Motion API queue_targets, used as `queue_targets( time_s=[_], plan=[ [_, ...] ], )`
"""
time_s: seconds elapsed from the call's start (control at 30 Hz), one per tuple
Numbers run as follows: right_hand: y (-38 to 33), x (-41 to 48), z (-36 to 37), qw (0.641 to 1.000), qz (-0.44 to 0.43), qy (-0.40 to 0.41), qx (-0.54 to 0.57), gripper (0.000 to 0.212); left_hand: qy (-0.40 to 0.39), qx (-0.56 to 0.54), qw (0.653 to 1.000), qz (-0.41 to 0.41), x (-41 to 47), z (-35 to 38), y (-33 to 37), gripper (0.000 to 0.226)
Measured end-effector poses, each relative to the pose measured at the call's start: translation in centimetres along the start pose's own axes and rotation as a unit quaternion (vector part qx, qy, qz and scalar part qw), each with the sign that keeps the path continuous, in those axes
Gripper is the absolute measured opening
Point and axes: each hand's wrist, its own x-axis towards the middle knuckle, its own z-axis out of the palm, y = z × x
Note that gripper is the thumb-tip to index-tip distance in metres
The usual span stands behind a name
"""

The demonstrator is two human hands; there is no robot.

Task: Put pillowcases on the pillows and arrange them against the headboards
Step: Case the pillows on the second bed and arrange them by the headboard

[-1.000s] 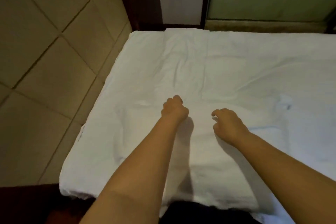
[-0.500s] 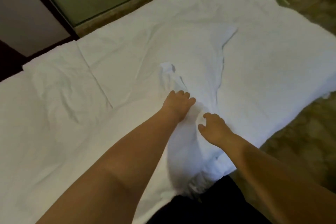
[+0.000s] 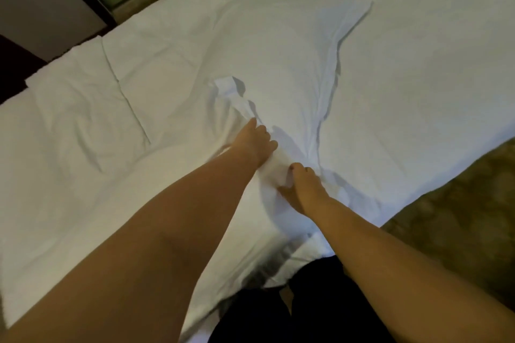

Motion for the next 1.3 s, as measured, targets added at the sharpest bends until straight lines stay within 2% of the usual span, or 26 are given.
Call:
queue_targets(
  time_s=[0.07, 0.17, 0.27, 0.33, 0.4, 0.5, 0.7, 0.8, 0.97, 1.13, 1.2, 1.3],
  plan=[
    [0.8, 1.2, -0.7, 0.999, -0.001, -0.034, 0.02, 0.07, -0.025, 0.02, 0.999, -0.002, 1.3, -0.8, -0.2, 0.045],
    [2.7, 3.5, -1.7, 0.998, -0.012, -0.064, 0.015, 0.077, -0.06, 0.001, 0.998, -0.021, 3.8, -1.6, 0.5, 0.046],
    [4.0, 5.3, -2.7, 0.994, 0.014, -0.104, 0.02, 0.086, -0.135, -0.029, 0.99, -0.039, 5.3, -1.7, 2.6, 0.039],
    [4.2, 5.7, -2.9, 0.986, 0.027, -0.154, 0.061, 0.085, -0.154, -0.027, 0.987, -0.027, 5.0, -1.0, 3.6, 0.032],
    [4.1, 5.2, -2.5, 0.977, 0.013, -0.187, 0.104, 0.08, -0.13, -0.018, 0.991, -0.001, 3.6, 0.0, 3.8, 0.021],
    [2.9, 3.6, -1.6, 0.98, -0.044, -0.178, 0.075, 0.056, -0.092, -0.021, 0.995, 0.004, 1.0, 1.0, 3.7, 0.021],
    [-2.6, -1.2, 1.2, 0.986, -0.086, -0.142, 0.032, 0.044, -0.019, -0.113, 0.989, -0.093, -7.2, 2.1, 3.4, 0.019],
    [-7.2, -4.9, 2.8, 0.981, -0.16, -0.111, 0.02, 0.036, 0.033, -0.154, 0.975, -0.158, -13.9, 3.1, 1.8, 0.016],
    [-17.6, -14.5, 6.0, 0.962, -0.27, -0.025, -0.023, 0.014, 0.112, -0.191, 0.928, -0.3, -28.8, 6.1, -1.8, 0.015],
    [-27.5, -26.5, 9.6, 0.922, -0.383, 0.04, -0.024, 0.021, 0.212, -0.208, 0.848, -0.439, -45.0, 8.5, -4.0, 0.012],
    [-30.9, -31.1, 10.5, 0.893, -0.446, 0.052, -0.045, 0.016, 0.256, -0.212, 0.805, -0.492, -51.2, 9.1, -4.4, 0.012],
    [-36.0, -37.6, 11.0, 0.802, -0.571, 0.103, -0.143, 0.015, 0.307, -0.196, 0.737, -0.569, -59.5, 10.0, -4.1, 0.01]
  ],
)
